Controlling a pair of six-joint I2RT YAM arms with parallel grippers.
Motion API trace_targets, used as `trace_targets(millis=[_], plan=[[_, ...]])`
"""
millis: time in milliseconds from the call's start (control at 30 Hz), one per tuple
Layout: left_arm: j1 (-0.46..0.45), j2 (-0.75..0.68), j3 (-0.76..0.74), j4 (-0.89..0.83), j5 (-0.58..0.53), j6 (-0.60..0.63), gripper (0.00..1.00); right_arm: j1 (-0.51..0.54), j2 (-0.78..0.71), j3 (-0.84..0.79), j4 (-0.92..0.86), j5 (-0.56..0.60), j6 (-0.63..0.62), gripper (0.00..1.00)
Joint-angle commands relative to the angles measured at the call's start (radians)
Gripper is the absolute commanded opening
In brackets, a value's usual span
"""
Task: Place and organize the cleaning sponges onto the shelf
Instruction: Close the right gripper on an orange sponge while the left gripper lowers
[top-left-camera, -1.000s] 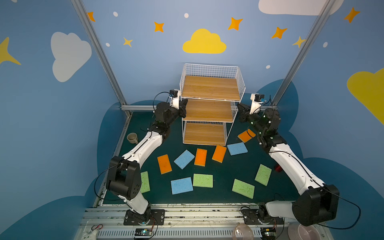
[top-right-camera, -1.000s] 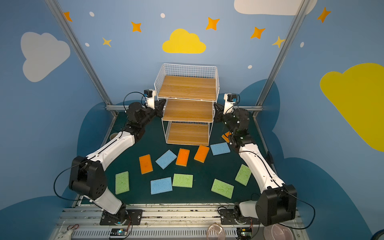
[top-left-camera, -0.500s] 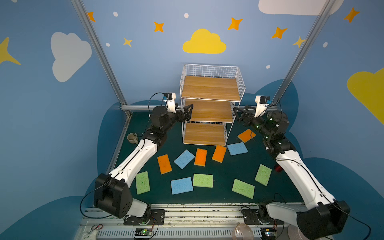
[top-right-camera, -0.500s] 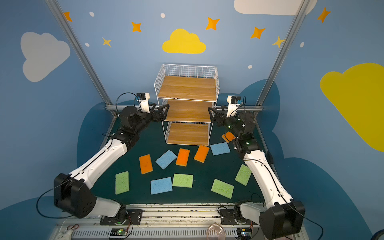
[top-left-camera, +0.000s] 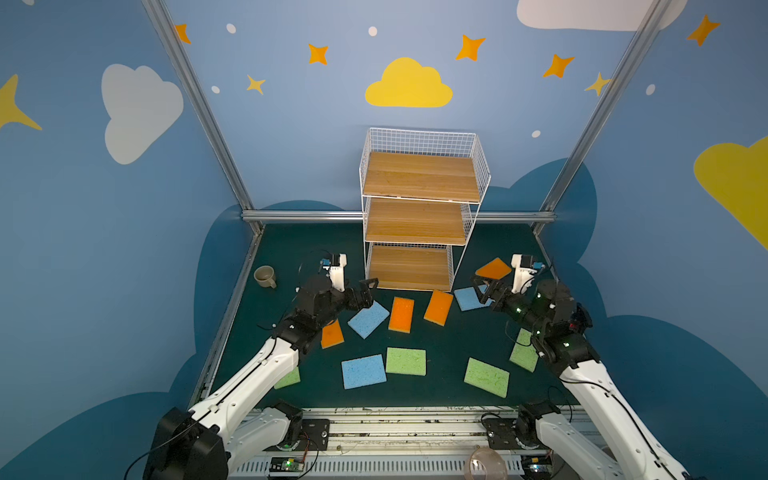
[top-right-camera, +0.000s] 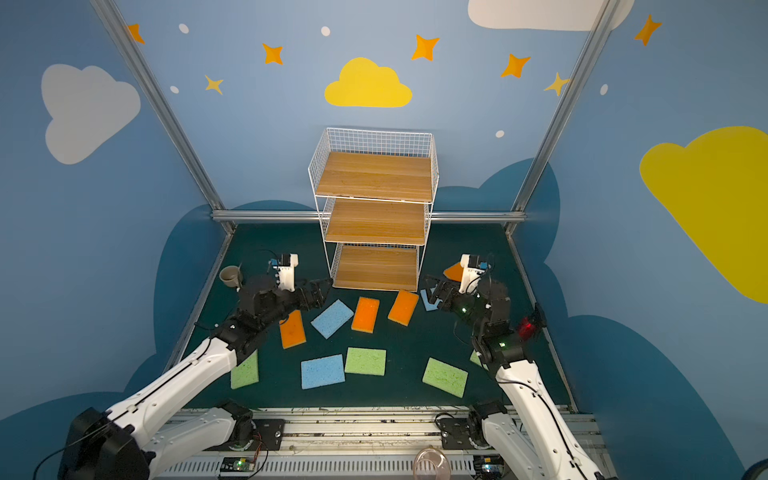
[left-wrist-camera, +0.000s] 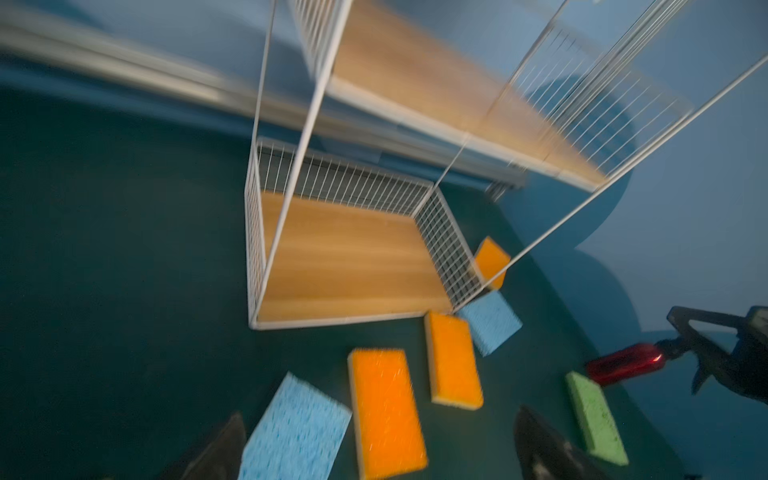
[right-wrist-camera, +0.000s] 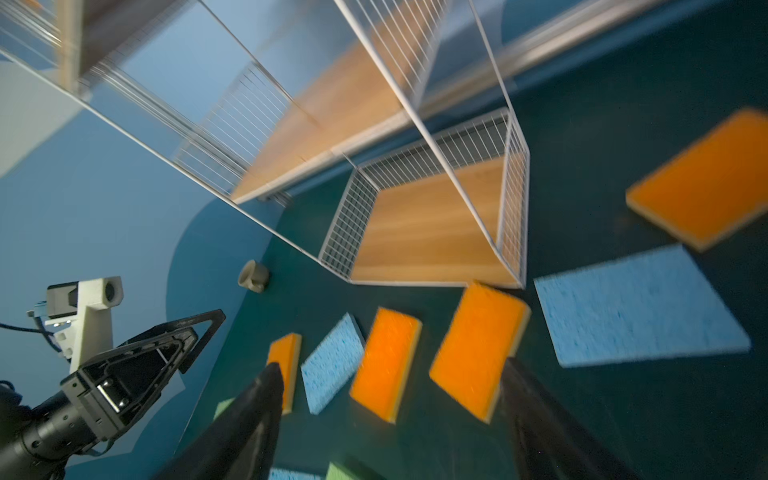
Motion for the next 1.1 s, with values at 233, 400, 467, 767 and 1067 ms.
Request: trace_targets(millis=[233,400,467,767,1067], plan=[[-0.023,0.169,-0.093,0.19,0.02,-0.099,0.99,0.029,0.223,-0.154,0.166,-0.081,0.264,0.69],[-0.023,0.251,-0.105,0.272,0.06,-0.118,0.99,0.034,0.404,-0.099,0.184,-0.183,0.314,0.64],[-0.022,0.259,-0.112,0.287,0.06,-0.122,1.0,0.038,0.448,-0.103,0.232,-0.196,0.332,0.61],[-0.023,0.23,-0.148,0.282,0.015,-0.13,1.0,0.059,0.572,-0.062,0.248,-0.18,0.318,0.5],[-0.024,0.167,-0.154,0.203,0.008,-0.136,0.99,0.063,0.671,0.005,0.242,-0.13,0.305,0.44]])
